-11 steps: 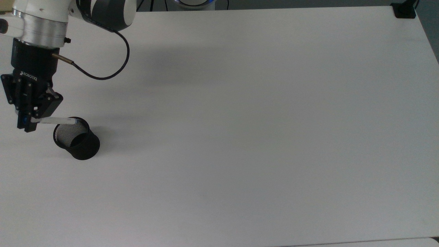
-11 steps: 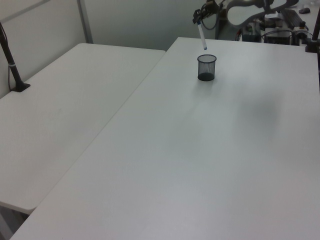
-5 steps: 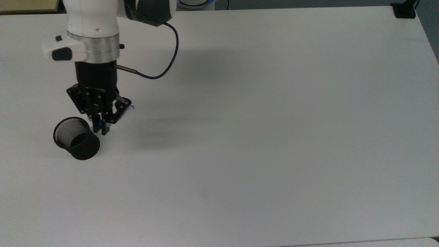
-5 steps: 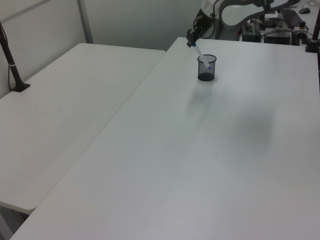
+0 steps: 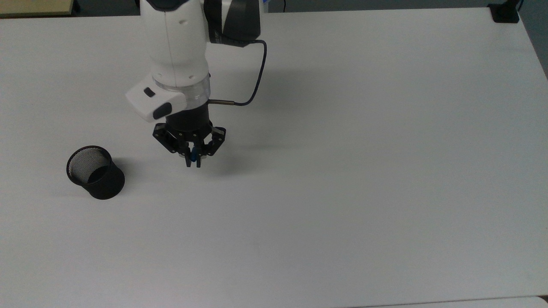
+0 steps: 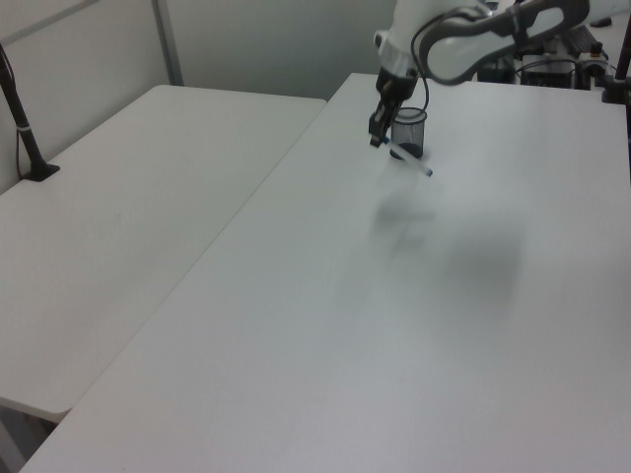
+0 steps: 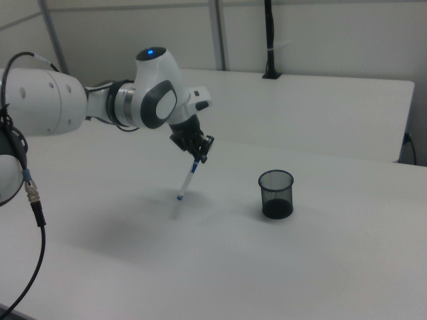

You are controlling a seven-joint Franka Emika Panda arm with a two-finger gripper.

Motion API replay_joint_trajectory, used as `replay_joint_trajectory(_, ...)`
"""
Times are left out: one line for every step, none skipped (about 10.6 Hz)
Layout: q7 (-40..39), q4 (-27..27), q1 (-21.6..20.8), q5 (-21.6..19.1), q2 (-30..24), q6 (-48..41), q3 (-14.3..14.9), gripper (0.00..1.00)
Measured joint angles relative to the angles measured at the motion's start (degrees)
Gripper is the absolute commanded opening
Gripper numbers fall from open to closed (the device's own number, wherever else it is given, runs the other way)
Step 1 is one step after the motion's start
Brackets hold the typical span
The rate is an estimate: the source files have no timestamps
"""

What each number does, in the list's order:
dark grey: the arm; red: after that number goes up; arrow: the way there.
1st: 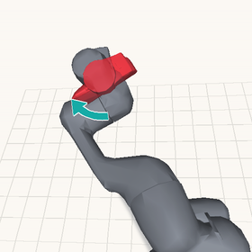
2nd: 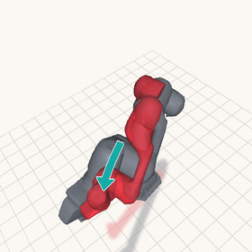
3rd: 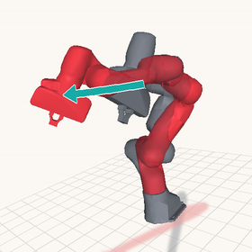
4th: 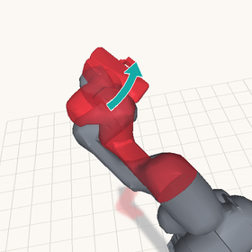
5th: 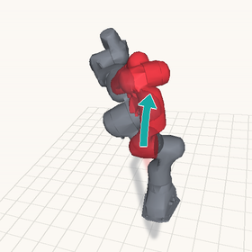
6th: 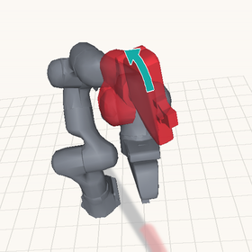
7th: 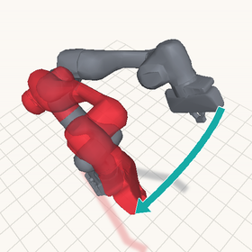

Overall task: Remove the marker
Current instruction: 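Carry the marker away from the cup and lower it to the table, then open the gripper to release the marker and raise it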

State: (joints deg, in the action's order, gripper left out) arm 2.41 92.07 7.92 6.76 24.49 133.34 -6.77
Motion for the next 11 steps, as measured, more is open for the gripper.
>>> replay_joint_trajectory(-0.41, 0.14, -0.58, 0.12, 1.44, 0.00, -0.01, 0.05)
replay_joint_trajectory(-1.16, 0.14, -0.85, 0.23, 2.87, 0.03, -0.01, 0.15)
replay_joint_trajectory(-2.14, 0.10, -0.87, 0.36, 4.17, 0.19, 0.00, 0.51)
replay_joint_trajectory(-2.59, 0.08, -0.87, 0.55, 5.14, 1.00, 0.00, 1.00)
replay_joint_trajectory(-2.76, 0.03, -0.87, 0.59, 5.65, 1.71, 0.00, 1.00)
replay_joint_trajectory(-2.79, -0.16, -0.87, 0.59, 5.70, 2.02, 0.00, 1.00)
replay_joint_trajectory(-2.79, -0.67, -0.87, 0.59, 5.53, 2.03, 0.00, 1.00)
replay_joint_trajectory(-2.79, -1.19, -0.87, 0.59, 5.01, 2.03, -0.01, 1.00)
replay_joint_trajectory(-2.79, -1.43, -0.87, 0.59, 4.00, 1.63, -0.01, 1.00)
replay_joint_trajectory(-2.79, -1.57, -0.88, 0.59, 2.39, -0.72, -0.01, 1.00)
replay_joint_trajectory(-2.79, -1.76, -0.95, 0.59, 0.24, -4.86, -0.01, 1.00)
